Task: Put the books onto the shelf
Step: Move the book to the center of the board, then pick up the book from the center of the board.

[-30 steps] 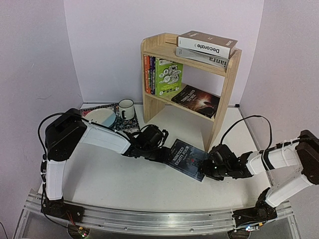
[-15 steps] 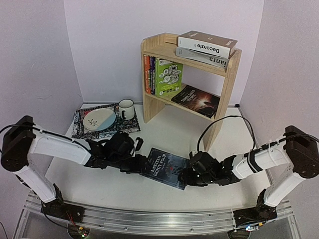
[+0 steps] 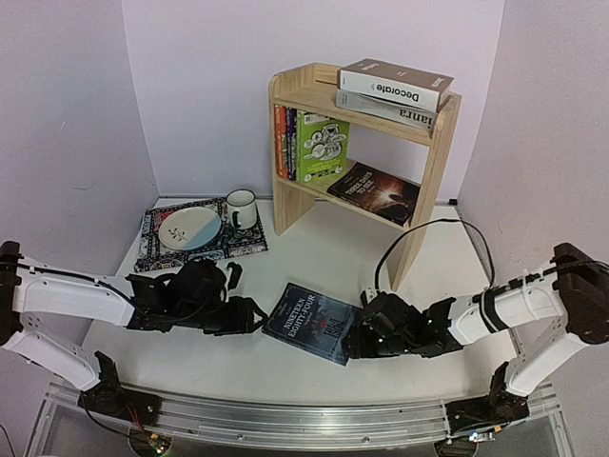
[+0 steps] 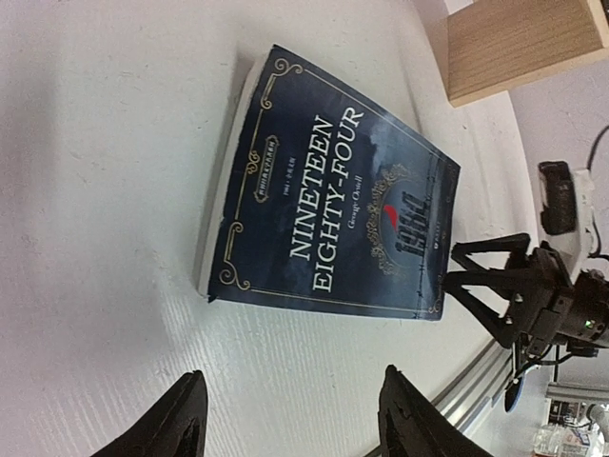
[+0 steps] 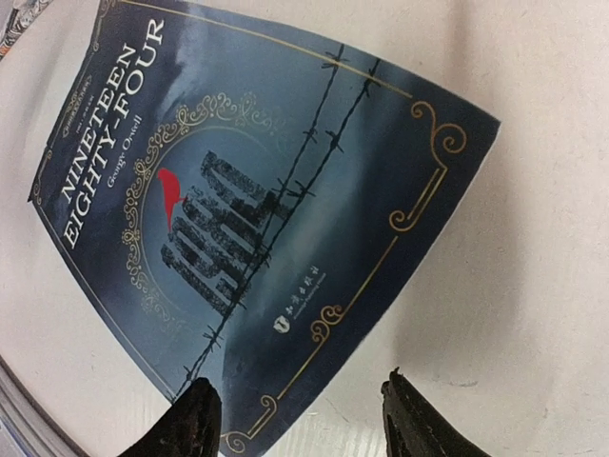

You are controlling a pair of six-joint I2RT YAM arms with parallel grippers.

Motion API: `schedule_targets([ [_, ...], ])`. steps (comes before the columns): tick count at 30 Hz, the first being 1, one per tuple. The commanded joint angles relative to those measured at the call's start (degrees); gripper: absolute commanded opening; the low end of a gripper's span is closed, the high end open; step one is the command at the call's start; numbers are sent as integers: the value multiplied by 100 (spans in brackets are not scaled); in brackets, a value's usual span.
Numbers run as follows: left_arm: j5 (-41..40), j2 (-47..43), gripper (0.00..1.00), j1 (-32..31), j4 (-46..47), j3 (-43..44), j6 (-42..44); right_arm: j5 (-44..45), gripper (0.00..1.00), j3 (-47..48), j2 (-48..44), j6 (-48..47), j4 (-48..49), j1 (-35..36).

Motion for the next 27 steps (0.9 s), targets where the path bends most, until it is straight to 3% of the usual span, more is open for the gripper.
schedule_targets([
  [1,67,316,63,231,-7,254,143,537,58,226,-483,-636,-826,124],
  [10,850,963,63,610,294,576,423,350,55,1015,-304,-2430,-1447,389],
  [17,1112,1232,62,654,320,740,455,463,53,1628,341,-2696,-1818,328],
  [27,1156,1141,63,655,348,514,357,471,54,1883,525,-2953,-1892,-50],
])
